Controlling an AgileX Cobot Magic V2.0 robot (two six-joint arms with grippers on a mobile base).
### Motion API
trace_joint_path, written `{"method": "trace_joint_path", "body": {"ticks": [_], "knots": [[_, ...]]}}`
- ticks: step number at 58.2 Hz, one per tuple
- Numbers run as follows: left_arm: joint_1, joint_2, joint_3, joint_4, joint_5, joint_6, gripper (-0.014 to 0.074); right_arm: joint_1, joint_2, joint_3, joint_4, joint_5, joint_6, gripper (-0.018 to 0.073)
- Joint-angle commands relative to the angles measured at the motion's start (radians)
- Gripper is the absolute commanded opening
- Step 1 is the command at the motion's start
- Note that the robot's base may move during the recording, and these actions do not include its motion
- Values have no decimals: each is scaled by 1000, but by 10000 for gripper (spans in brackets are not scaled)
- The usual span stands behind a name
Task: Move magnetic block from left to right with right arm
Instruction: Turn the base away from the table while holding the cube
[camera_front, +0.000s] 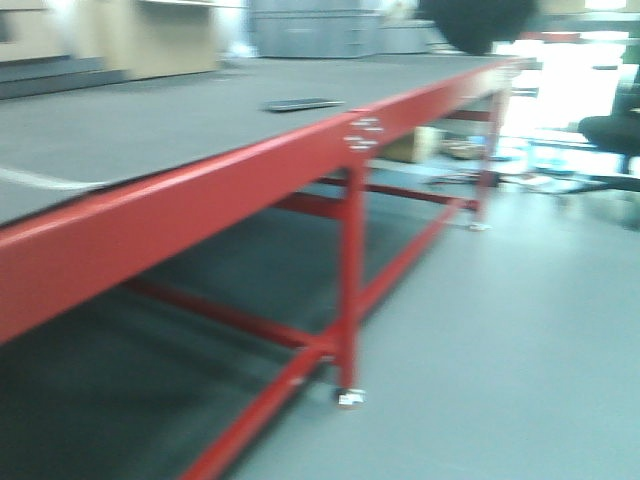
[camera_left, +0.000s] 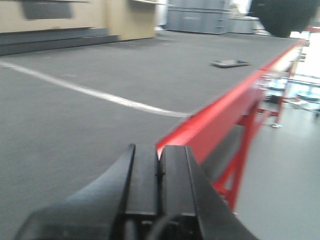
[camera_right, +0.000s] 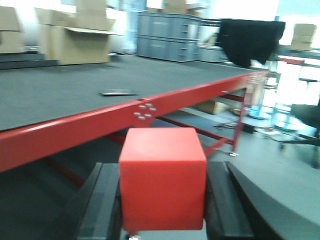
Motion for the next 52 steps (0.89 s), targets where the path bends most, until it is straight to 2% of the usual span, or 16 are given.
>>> {"method": "trace_joint_path", "body": {"ticks": [1, 52], "knots": [[-7, -7, 10, -6, -83, -1, -117, -6, 13, -26, 0, -95, -8, 286], [-7, -7, 10, -6, -83, -1, -117, -6, 13, -26, 0, -95, -8, 286]]}}
